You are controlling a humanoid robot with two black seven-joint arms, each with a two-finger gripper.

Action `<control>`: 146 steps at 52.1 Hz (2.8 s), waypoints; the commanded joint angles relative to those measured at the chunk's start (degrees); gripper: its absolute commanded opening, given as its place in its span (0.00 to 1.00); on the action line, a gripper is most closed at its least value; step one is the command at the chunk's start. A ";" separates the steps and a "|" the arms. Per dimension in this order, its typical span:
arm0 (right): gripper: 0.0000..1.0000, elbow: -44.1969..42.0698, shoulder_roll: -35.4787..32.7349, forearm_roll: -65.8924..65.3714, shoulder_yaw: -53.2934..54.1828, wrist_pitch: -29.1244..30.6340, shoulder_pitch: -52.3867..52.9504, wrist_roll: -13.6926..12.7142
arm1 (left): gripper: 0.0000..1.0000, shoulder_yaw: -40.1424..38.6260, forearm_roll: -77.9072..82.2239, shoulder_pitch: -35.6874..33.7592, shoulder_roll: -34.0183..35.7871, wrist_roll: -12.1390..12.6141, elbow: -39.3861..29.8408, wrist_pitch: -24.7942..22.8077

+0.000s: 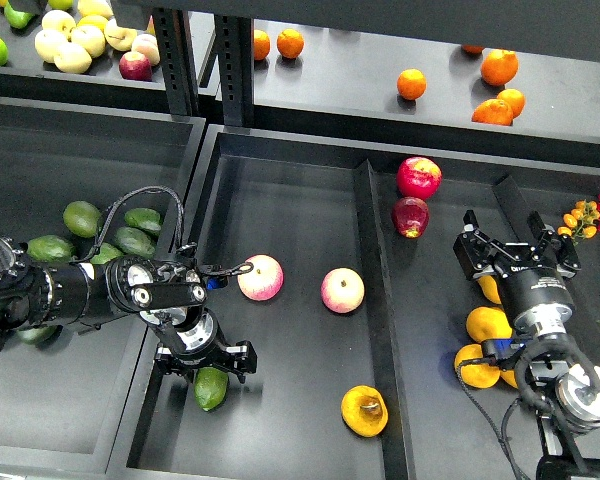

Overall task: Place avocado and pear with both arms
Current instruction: 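Close the left gripper on the green avocado, then carry the avocado with the left gripper into the avocado bin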

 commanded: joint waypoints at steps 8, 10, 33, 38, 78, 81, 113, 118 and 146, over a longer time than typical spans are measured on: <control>1.00 -0.01 0.00 0.00 0.00 0.04 0.00 0.00 | 0.81 -0.99 0.28 1.21 -0.35 0.00 0.41 -0.02; 1.00 -0.01 0.00 0.00 0.00 0.04 0.00 0.00 | 0.80 -1.08 0.28 1.30 -0.44 0.00 0.41 -0.02; 1.00 -0.01 0.00 0.00 0.00 0.22 -1.23 0.00 | 0.20 -6.53 0.02 4.73 -0.17 0.00 1.81 -0.02; 1.00 -0.01 0.00 0.00 0.00 0.31 -1.58 0.00 | 0.16 -7.76 -0.15 4.46 -0.17 0.00 1.73 -0.02; 1.00 0.17 0.00 0.17 -0.61 0.66 -1.67 -0.09 | 0.19 -13.91 -8.24 -6.00 26.28 0.00 3.57 -0.02; 1.00 0.26 0.00 0.18 -0.61 0.66 -1.58 -0.18 | 0.20 -14.53 -8.24 -4.51 26.89 0.00 4.62 -0.02; 1.00 -0.01 0.00 2.11 2.20 0.22 4.40 -1.06 | 0.24 -23.14 -7.10 7.45 23.30 0.00 10.33 -0.02; 1.00 -0.01 0.00 2.11 2.11 0.22 4.40 -1.06 | 0.26 -23.23 -7.01 8.06 22.15 0.00 11.48 -0.02; 1.00 -0.18 0.00 2.02 2.02 0.22 4.05 -1.06 | 0.51 -23.58 -5.08 9.47 18.11 0.00 16.40 -0.02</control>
